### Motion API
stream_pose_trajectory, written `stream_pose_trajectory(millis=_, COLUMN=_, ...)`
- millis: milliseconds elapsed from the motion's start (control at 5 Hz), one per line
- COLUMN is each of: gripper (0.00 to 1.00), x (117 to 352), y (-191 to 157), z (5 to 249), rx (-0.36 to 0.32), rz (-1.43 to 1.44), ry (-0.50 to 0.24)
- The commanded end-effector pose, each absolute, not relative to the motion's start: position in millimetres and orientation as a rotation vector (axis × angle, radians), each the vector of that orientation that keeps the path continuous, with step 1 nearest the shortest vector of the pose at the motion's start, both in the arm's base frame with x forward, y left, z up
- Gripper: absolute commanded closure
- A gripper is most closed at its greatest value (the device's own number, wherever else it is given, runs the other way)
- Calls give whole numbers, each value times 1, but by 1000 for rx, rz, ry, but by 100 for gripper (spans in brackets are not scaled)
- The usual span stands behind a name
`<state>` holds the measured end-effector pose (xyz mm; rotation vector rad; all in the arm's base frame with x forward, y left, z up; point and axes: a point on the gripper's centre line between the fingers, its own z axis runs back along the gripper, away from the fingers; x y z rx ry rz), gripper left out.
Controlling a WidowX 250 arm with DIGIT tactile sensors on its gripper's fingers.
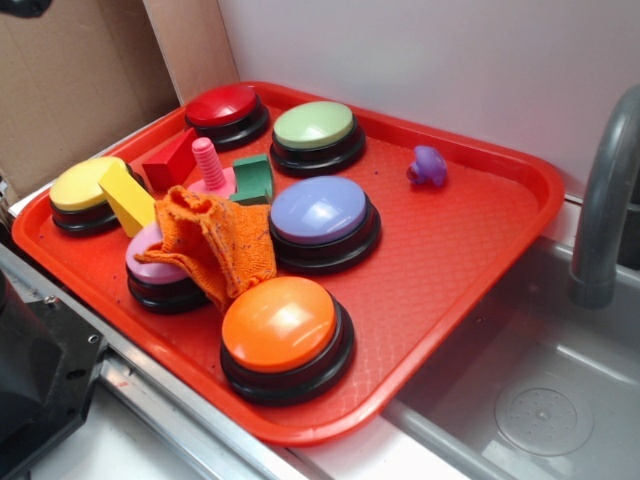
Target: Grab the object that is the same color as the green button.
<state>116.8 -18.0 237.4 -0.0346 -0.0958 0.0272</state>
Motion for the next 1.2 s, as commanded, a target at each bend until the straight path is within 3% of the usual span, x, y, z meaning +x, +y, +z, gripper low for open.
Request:
stream_pose_trajectory(millis=0, gripper=0, x=117, y=-18, z=237, rx=-35, rz=27, ry=-96)
stream_pose_trajectory(millis=200, gripper=0, x=131, y=-12, z=231, rx=-8, rz=139, ry=-56)
stream_pose_trajectory(millis=600, gripper=0, x=162, y=0, z=210, rx=-65, rz=388, ry=-59)
stream_pose_trajectory(millis=1000, gripper=0, x=202, y=18, z=165, rx=-81, rz=782, ry=-113)
